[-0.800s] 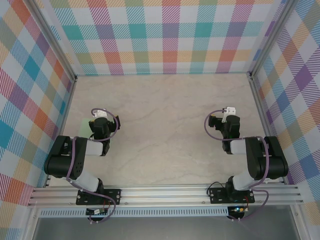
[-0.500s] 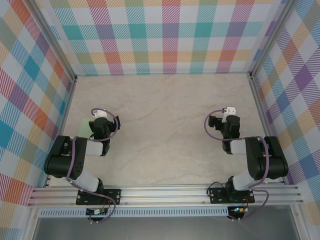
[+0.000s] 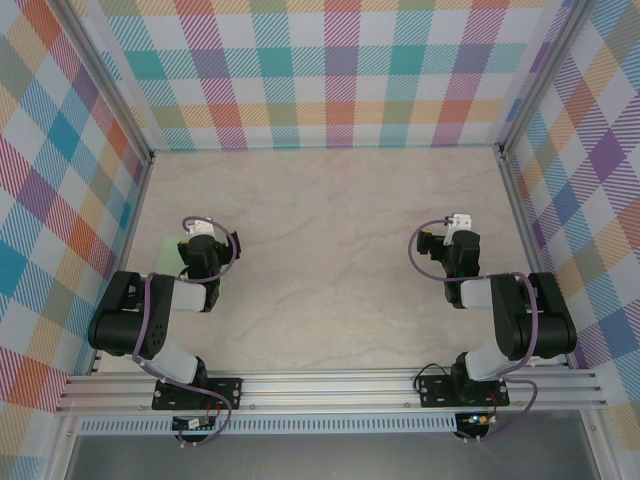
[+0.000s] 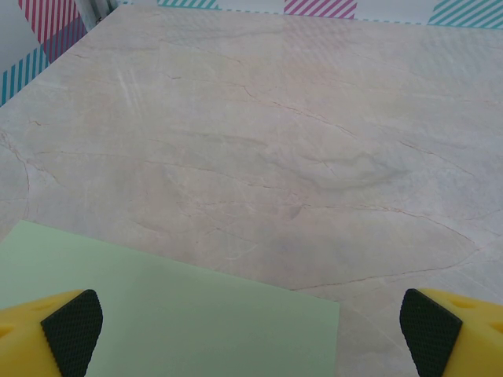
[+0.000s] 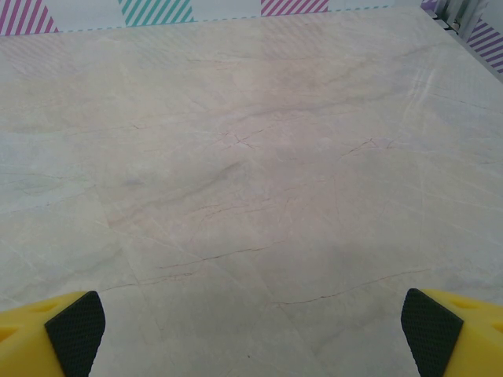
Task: Fold a paper plane with a square sheet of paper (pick it up from the middle)
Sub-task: Move the square sheet of paper to the center of the table.
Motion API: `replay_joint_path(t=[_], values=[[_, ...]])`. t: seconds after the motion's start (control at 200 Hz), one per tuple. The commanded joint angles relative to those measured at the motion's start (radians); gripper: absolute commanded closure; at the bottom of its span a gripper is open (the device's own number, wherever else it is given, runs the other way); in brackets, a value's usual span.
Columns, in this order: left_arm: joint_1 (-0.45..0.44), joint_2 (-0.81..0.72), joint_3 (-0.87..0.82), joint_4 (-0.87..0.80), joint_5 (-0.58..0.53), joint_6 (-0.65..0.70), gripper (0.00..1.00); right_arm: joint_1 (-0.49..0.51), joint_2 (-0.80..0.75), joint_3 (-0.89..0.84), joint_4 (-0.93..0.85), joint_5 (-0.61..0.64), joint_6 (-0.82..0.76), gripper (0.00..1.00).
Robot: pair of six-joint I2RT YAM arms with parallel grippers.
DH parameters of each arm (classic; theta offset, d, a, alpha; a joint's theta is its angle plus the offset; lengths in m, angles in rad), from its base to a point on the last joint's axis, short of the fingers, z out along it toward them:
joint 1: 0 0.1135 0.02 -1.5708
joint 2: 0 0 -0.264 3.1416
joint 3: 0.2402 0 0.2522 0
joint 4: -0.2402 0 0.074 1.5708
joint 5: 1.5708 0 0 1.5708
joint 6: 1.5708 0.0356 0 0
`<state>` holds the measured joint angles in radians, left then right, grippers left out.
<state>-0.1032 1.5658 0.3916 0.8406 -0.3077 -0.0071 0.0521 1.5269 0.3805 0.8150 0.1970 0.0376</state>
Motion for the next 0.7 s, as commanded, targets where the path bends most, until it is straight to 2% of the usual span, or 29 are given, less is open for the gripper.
replay_joint_path(t=[0.0, 0.085, 0.13, 0.23, 0.28, 0.335, 0.465, 0.515, 0.56, 0.62, 0.645, 0.695], values=[[-0.006, -0.004, -0.003, 0.026, -0.009, -0.005, 0.0, -0.005, 0.0, 0.012, 0.034, -0.001, 0.01, 0.0], [-0.006, -0.012, -0.015, 0.042, 0.022, 0.005, 0.0, -0.004, -0.004, 0.013, 0.031, -0.009, 0.002, 0.0], [-0.006, -0.031, -0.02, 0.037, 0.036, 0.009, 0.0, -0.003, -0.026, 0.023, -0.006, -0.056, -0.019, 0.0], [-0.001, -0.112, -0.02, -0.038, 0.001, -0.01, 0.0, -0.003, -0.092, 0.036, -0.088, -0.064, -0.019, 0.0], [0.009, -0.163, -0.015, -0.096, 0.004, -0.024, 0.0, -0.004, -0.131, 0.054, -0.168, -0.066, -0.011, 0.0], [0.019, -0.224, -0.012, -0.157, 0.031, -0.035, 0.0, -0.005, -0.178, 0.111, -0.358, -0.055, 0.043, 0.0], [0.048, -0.38, 0.027, -0.357, 0.054, -0.128, 0.0, -0.004, -0.285, 0.197, -0.646, -0.129, 0.112, 0.0], [0.052, -0.442, 0.048, -0.423, 0.061, -0.153, 0.0, -0.005, -0.328, 0.24, -0.777, -0.118, 0.173, 0.0], [0.053, -0.491, 0.096, -0.533, -0.012, -0.266, 0.0, -0.003, -0.353, 0.29, -0.898, -0.121, 0.224, 0.0], [0.056, -0.537, 0.195, -0.817, -0.139, -0.426, 0.0, -0.005, -0.367, 0.352, -1.015, -0.159, 0.252, 0.0], [0.061, -0.55, 0.22, -0.866, -0.114, -0.42, 0.0, -0.005, -0.367, 0.372, -1.05, -0.166, 0.278, 0.0], [0.066, -0.577, 0.248, -0.919, 0.006, -0.393, 0.0, -0.005, -0.359, 0.404, -1.111, -0.231, 0.308, 0.0]])
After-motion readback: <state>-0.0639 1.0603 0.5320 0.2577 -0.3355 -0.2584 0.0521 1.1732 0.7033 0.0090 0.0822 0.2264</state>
